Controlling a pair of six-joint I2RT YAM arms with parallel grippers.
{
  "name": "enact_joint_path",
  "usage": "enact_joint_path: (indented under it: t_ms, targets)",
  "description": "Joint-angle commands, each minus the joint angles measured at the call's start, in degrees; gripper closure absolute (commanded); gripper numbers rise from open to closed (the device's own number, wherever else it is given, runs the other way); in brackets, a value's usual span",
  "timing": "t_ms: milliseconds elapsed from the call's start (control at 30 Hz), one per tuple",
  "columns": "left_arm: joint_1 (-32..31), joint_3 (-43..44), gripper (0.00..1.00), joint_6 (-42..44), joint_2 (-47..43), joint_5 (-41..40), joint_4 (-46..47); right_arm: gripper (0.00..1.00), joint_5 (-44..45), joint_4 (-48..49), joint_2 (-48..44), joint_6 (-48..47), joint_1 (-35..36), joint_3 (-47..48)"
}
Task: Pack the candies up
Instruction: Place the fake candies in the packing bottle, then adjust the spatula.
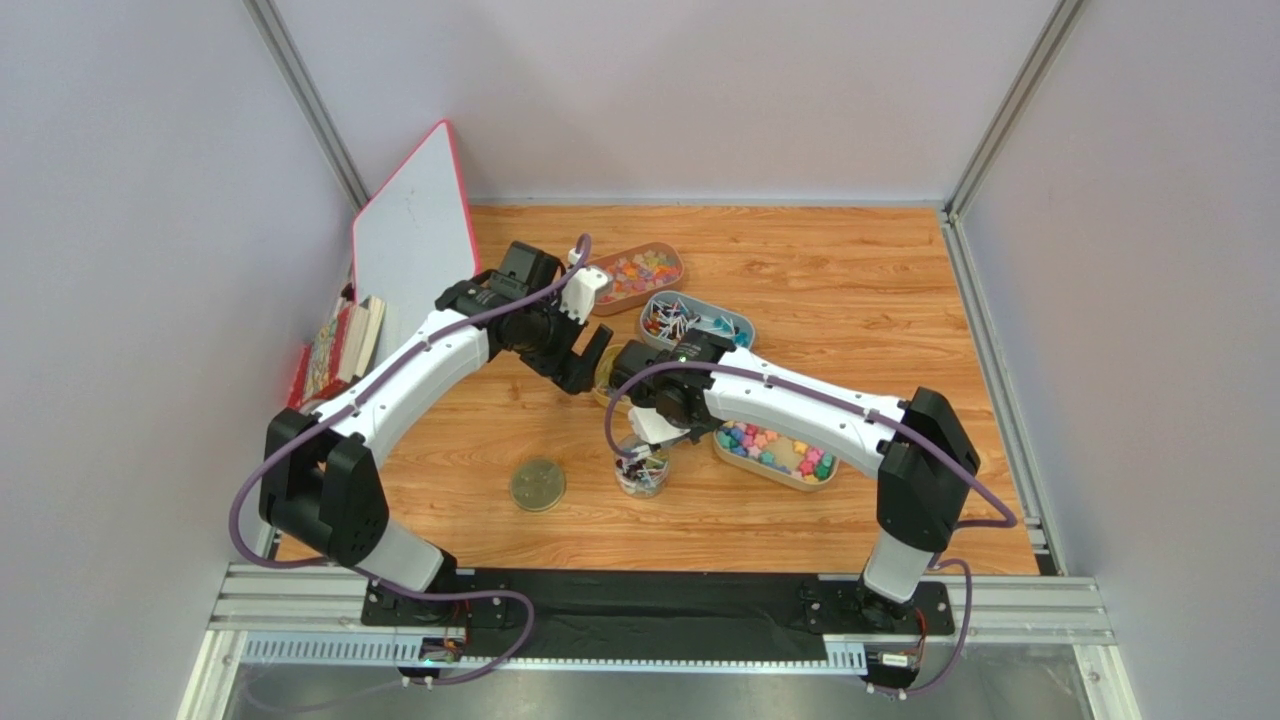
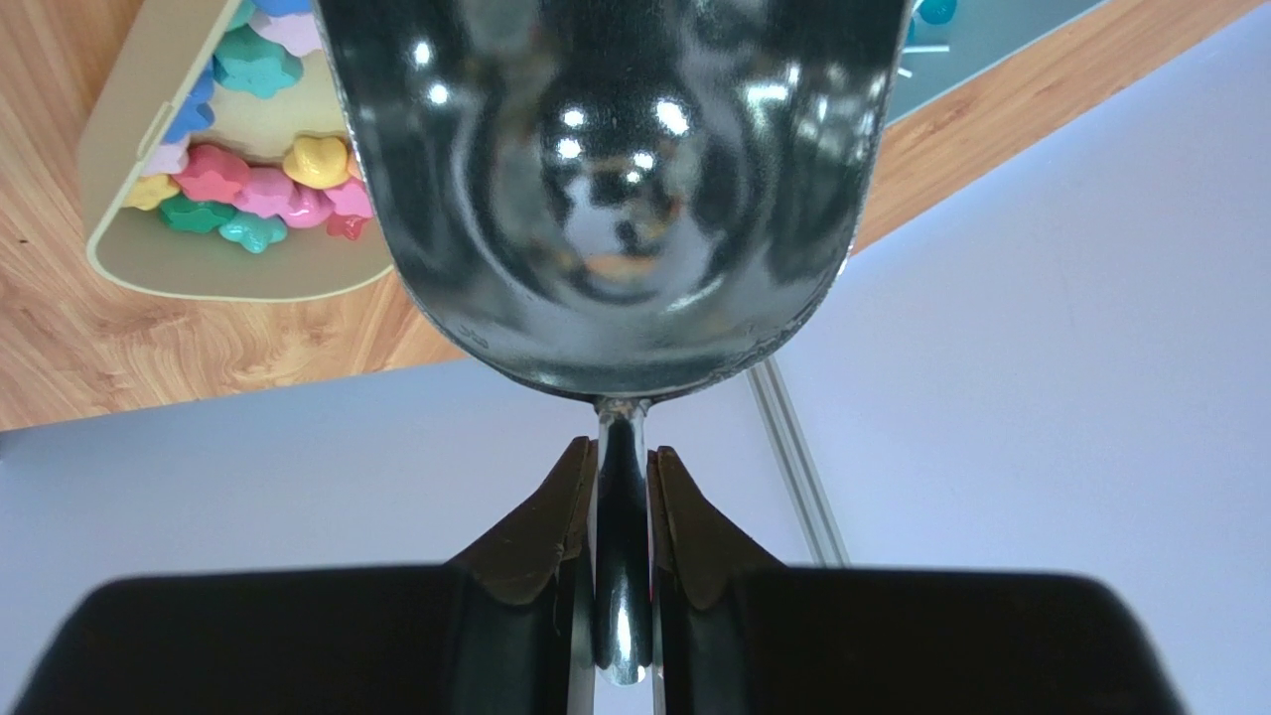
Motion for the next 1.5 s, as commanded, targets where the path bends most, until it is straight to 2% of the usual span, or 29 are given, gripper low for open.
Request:
enact_joint_path:
  t_ms: [0,167,233,300,333,433,533,700,900,1167,1267,1300,1367,1400,1467]
  targets:
    - [-0.2,0.5,0.08,-1.1,0.9,2.9,-0.1,1.0,5.9,-17.0,-1.4,-0.7,1.0,0.6]
    - [-0.1,0.4,0.09,-1.5,0.6,5.9,0.0,1.0,5.9,-17.0,-1.7,1.1,1.2,1.3]
    - [-0.1,-0.2,0.12,-2.2,0.1,7.5,0.8,1.0,2.7,-17.0,-2.2,3.3,1.0,2.6]
    - [-0.1,-1.1,0.23,-1.5,0.0,15.0,1.4,1.0,-1.8,-16.8,-2.4,6.5,-0.3,5.0]
    - [-0.1,-1.3,0.38,-1.3,0.0,18.3,1.6,1.0,-6.8,-17.0,-2.5,10.7,-1.2,7.4]
    - [-0.1,-0.9,0.46,-2.8,1.3,32.7,2.5,1.0,-15.7,-16.2,-4.0,15.2,-6.0,7.8]
    - [-0.1,0.6,0.42,-5.2,3.9,37.4,3.1,1.0,-18.7,-12.5,-7.2,16.1,-9.7,3.9]
    - [1.3,4.6,0.41,-8.7,9.2,42.1,3.9,1.0,-19.5,-10.3,-9.7,17.0,-9.8,2.0]
    - [1.5,7.8,0.41,-11.0,12.9,44.3,4.7,1.0,-20.9,-10.2,-9.7,16.6,-9.8,4.8]
    - [1.5,7.8,0.44,-12.3,14.4,46.4,6.0,1.0,-21.9,-10.3,-7.1,17.3,-9.8,8.7]
    - [1.6,7.9,0.54,-12.6,14.8,48.6,6.9,1.0,-22.9,-10.4,-5.9,17.4,-9.8,10.3]
    - [1.6,7.9,0.65,-13.0,15.0,50.8,7.2,1.0,-23.1,-10.5,-5.4,17.4,-9.7,10.3]
    - [1.7,7.7,0.76,-13.4,15.4,53.9,8.5,1.0,-23.7,-10.5,-5.1,17.1,-9.7,10.2]
    - [1.8,7.5,0.89,-13.8,15.5,56.8,9.0,1.0,-24.5,-10.4,-5.3,17.1,-9.8,10.1]
    - [2.0,6.7,1.0,-13.8,15.4,59.2,9.7,1.0,-25.4,-10.3,-6.0,17.7,-9.9,8.9]
